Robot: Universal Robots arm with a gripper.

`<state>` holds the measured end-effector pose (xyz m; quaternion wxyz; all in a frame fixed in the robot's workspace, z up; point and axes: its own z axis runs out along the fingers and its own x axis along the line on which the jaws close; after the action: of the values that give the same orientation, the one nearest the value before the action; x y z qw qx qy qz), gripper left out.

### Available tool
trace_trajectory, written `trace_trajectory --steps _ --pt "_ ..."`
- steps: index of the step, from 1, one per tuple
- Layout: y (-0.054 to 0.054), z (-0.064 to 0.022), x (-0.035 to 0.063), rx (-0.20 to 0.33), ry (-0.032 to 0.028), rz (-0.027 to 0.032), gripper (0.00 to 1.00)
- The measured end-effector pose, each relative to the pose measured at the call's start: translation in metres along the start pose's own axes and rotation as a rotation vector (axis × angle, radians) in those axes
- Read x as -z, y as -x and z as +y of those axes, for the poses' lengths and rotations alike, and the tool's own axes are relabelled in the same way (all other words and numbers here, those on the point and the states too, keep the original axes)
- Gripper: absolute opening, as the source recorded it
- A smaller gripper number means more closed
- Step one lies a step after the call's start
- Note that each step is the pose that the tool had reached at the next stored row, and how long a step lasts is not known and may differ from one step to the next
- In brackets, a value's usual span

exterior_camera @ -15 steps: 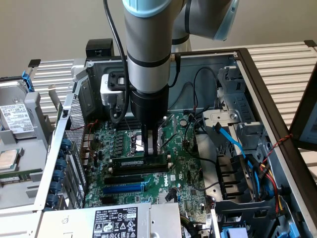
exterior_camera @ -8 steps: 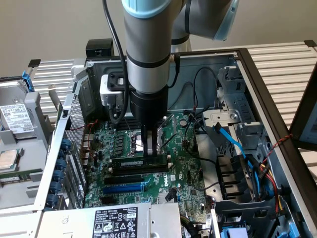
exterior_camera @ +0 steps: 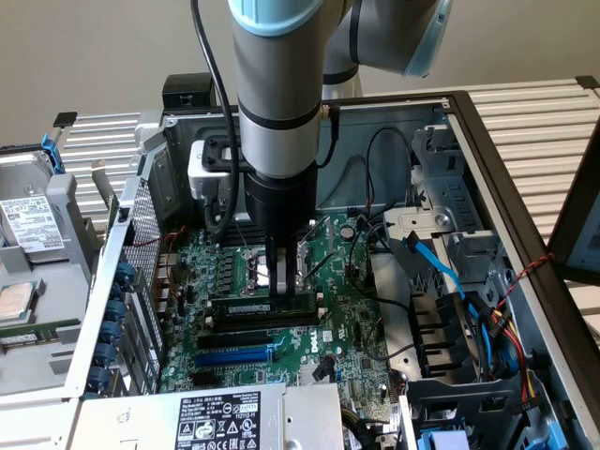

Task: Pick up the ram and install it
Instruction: 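Insert the ram into the slot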

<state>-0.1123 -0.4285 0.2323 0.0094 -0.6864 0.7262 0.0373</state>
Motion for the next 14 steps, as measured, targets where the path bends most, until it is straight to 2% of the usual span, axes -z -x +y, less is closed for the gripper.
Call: trace_trajectory --steps 8,14 --pt "-0.0013 0.0012 0.0000 0.000 0.0000 0.0001 0.12" --pt "-0.0016 0.0011 0.0004 -0.001 0.0012 0.0045 0.12"
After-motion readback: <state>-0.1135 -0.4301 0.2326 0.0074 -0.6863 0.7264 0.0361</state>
